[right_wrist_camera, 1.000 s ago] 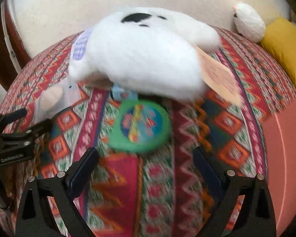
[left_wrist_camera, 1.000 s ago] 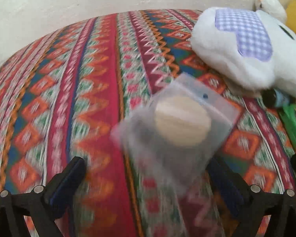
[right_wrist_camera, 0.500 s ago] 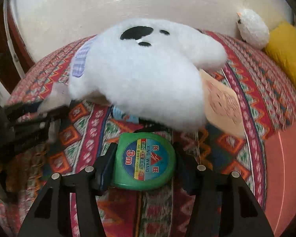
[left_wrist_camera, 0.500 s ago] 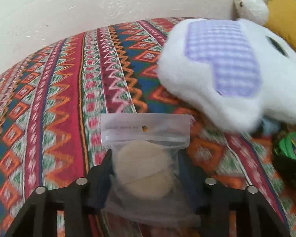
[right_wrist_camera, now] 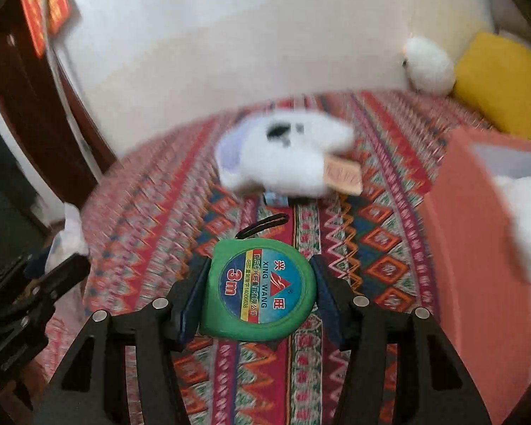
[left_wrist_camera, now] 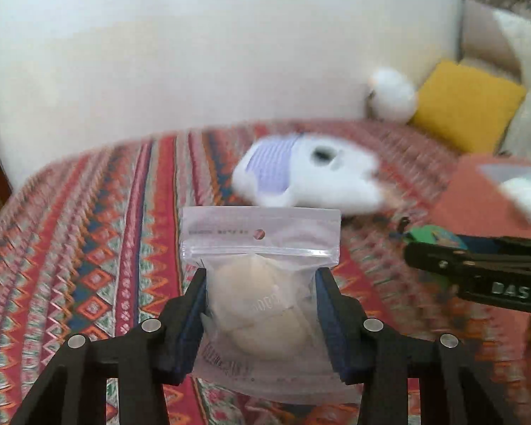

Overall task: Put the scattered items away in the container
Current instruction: 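Grasp the green tape measure with the right tool while the left tool grasps the sponge bag, then carry the tape measure and sponge bag to the pink box and release both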

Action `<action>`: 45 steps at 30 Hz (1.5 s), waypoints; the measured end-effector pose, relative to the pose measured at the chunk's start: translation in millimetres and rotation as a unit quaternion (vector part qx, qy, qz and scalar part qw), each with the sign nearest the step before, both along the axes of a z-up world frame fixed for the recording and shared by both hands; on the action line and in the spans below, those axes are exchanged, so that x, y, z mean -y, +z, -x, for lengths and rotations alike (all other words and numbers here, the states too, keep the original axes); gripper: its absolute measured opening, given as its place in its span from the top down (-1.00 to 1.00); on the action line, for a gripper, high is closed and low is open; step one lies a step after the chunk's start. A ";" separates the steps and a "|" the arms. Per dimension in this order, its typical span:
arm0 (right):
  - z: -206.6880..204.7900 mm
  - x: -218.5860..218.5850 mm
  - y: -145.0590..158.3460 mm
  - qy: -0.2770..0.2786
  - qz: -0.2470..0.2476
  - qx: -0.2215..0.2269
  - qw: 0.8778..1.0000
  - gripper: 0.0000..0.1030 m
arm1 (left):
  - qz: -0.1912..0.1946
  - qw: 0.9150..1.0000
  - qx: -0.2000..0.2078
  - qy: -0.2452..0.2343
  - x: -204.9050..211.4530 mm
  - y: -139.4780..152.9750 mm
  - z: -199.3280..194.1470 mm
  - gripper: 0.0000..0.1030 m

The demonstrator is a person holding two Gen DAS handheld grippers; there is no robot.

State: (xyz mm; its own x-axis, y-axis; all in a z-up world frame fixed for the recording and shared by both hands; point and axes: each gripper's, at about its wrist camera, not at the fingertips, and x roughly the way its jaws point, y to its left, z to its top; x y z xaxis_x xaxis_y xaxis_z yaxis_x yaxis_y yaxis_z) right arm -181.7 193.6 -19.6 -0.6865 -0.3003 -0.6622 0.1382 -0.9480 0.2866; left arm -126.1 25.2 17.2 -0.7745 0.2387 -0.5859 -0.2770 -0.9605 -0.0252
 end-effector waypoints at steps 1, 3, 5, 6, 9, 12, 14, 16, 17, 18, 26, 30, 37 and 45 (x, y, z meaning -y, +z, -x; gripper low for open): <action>-9.8 -5.2 9.5 -0.006 0.007 -0.014 1.000 -0.15 | 0.001 1.000 -0.012 -0.003 -0.8 8.6 -6.6 0.04; -28.8 -13.6 27.8 -0.013 0.023 -0.039 0.999 -0.15 | 0.001 0.999 -0.034 -0.011 -10.8 29.4 -26.6 0.04; -48.0 -25.2 49.5 -0.017 0.039 -0.067 0.997 -0.15 | 0.001 0.998 -0.052 -0.019 -25.6 48.7 -46.2 0.04; -56.6 -31.9 61.0 -0.020 0.045 -0.082 0.995 -0.15 | 0.000 0.998 -0.061 -0.023 -33.8 57.4 -54.5 0.04; -83.8 -55.0 95.7 -0.033 0.058 -0.130 0.989 -0.15 | -0.004 0.995 -0.085 -0.045 -60.4 83.6 -76.4 0.04; -112.6 -87.4 126.2 -0.067 0.060 -0.181 0.979 -0.15 | -0.016 0.992 -0.103 -0.075 -89.9 109.1 -90.1 0.04; -132.0 -117.0 144.9 -0.098 0.067 -0.213 0.970 -0.15 | -0.025 0.989 -0.110 -0.100 -111.3 123.4 -94.3 0.04; -148.5 -146.1 156.4 -0.129 0.075 -0.231 0.962 -0.15 | -0.032 0.985 -0.114 -0.123 -137.0 135.4 -94.6 0.04; -156.5 -160.6 161.4 -0.144 0.080 -0.238 0.957 -0.15 | -0.035 0.984 -0.113 -0.133 -149.2 139.1 -94.2 0.04; -162.5 -176.6 163.9 -0.163 0.082 -0.243 0.953 -0.15 | -0.039 0.982 -0.110 -0.146 -162.9 142.3 -92.8 0.04; -165.1 -296.0 139.6 -0.291 0.078 -0.195 0.933 -0.15 | -0.041 0.972 -0.028 -0.231 -287.8 113.8 -57.7 0.04; -126.8 -338.9 99.4 -0.302 0.072 -0.106 0.945 -0.18 | -0.027 0.968 0.032 -0.247 -336.7 80.9 -38.0 -0.01; -138.2 -343.9 98.0 -0.356 0.056 -0.130 0.924 -0.86 | -0.021 0.969 0.022 -0.245 -355.5 75.2 -39.9 -0.77; -129.6 -278.8 123.2 -0.292 0.066 -0.179 0.937 -0.89 | -0.060 0.985 -0.008 -0.164 -239.9 93.7 -36.5 -0.93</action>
